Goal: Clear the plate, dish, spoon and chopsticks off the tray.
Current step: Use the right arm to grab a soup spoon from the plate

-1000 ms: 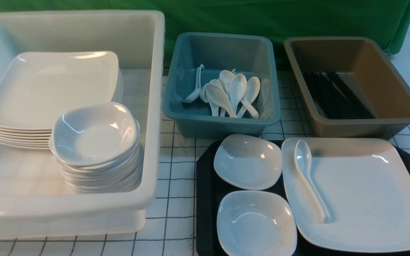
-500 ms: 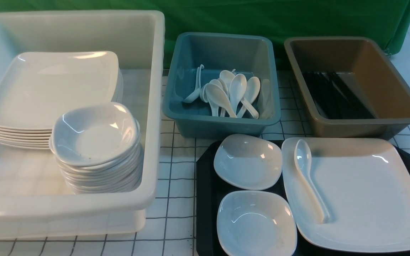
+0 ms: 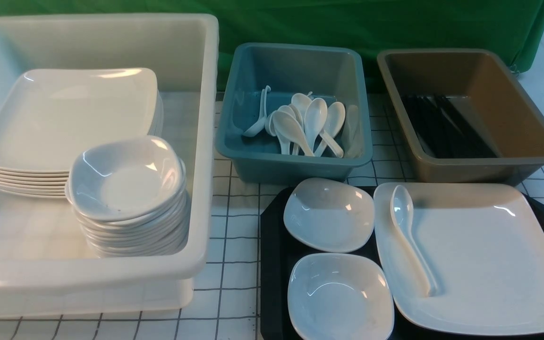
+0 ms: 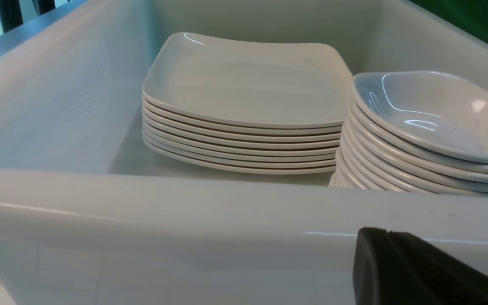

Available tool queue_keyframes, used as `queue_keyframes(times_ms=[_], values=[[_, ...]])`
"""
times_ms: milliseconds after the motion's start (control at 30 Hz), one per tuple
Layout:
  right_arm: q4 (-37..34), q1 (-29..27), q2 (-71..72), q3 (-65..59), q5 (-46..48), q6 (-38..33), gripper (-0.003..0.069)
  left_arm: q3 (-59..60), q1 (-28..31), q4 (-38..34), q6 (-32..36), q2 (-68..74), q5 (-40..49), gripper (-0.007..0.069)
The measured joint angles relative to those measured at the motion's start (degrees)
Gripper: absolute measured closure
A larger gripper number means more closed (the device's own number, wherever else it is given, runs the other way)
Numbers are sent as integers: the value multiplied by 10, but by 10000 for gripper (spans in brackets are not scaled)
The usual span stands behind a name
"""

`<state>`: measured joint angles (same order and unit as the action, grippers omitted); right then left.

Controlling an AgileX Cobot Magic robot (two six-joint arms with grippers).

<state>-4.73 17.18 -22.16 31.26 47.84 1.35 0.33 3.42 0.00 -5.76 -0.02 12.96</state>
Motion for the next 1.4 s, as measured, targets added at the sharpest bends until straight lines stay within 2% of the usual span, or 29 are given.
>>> queue_keyframes(times_ms=[167,367,567,633,733,767,800,867,1133,1400], values=[[0,0,0,0,3,0,475,0,0,0,0,0,0,603],[0,0,0,0,2,0,343,0,0,0,0,0,0,603],[0,0,0,0,-6,0,331,0,0,0,0,0,0,603],[0,0,0,0,-6,0,358,0,0,3,0,0,0,603],[0,0,0,0,-6,1,498,0,0,0,0,0,0,603],[0,0,0,0,-6,1,510,0,0,0,0,0,0,603],[0,0,0,0,-6,1,578,0,0,0,0,0,0,603],[0,0,0,0,-6,1,635,0,0,3,0,0,0,603],[0,0,0,0,-8,1,650,0,0,0,0,0,0,603],[0,0,0,0,-8,1,634,0,0,0,0,0,0,603]])
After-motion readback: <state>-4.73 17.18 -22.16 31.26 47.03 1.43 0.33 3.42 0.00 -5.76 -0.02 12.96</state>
